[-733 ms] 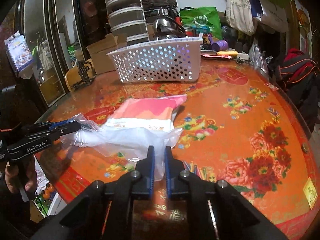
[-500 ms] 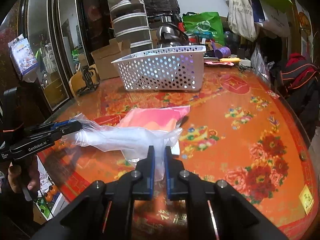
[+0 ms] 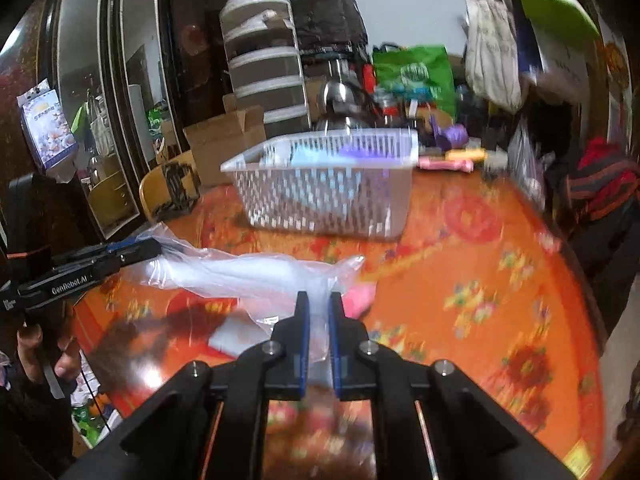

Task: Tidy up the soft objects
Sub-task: 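Carry the clear plastic bag into the basket and open both grippers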

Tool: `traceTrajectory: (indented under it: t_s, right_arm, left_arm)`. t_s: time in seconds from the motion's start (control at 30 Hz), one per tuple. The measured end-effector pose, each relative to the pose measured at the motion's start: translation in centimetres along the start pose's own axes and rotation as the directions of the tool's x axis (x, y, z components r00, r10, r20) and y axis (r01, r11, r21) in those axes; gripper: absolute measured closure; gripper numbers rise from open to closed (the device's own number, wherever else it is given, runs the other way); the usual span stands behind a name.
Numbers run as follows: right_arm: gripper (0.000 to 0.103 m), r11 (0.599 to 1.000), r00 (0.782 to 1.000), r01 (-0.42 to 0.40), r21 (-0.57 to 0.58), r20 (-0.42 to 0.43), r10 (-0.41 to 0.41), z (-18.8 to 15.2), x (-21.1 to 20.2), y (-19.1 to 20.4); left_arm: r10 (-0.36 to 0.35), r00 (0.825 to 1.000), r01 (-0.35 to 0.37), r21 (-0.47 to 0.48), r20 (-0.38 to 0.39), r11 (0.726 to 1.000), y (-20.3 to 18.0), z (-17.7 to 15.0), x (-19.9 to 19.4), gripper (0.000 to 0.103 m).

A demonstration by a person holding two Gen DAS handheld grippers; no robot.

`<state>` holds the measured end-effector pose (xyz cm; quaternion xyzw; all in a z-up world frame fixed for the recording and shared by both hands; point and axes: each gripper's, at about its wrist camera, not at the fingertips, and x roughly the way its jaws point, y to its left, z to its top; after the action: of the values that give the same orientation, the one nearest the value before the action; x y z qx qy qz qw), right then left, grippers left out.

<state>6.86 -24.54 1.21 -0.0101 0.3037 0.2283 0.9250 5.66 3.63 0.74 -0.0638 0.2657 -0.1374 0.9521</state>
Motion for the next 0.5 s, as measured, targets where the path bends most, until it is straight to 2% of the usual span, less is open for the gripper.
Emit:
traceTrajectory:
  t_s: [0.23,0.5]
  right_arm:
    - [0.096,0.995,0.996,0.047,-0.085,0.080,-0.040,7.1,-0.4,0.8]
    - [0.096,0.991,0.993,0.073,-0.110,0.106,-0.061,17.4,3.7,-0.3]
  left_arm:
    - [0.008,0.997,-0.009,0.019,0.072,1.000,0.9,8.5,0.3,0.091]
    - [0.082,0.993,-0.081,-0.013,0.082,0.997,3.0,19.3,4.9,0.091]
